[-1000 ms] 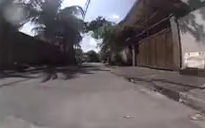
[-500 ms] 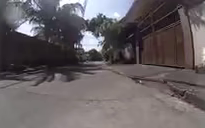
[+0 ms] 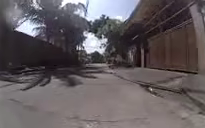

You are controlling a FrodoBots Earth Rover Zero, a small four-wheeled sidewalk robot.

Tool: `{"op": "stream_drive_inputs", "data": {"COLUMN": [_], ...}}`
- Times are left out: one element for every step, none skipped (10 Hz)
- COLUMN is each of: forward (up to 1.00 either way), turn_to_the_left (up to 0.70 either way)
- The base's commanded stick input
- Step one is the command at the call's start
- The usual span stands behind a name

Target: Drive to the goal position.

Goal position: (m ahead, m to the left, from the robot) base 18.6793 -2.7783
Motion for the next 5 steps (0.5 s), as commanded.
{"op": "stream_drive_inputs", "data": {"forward": [1.00,1.00,1.00,1.00,1.00], "turn_to_the_left": [0.00,0.00,0.00,0.00,0.00]}}
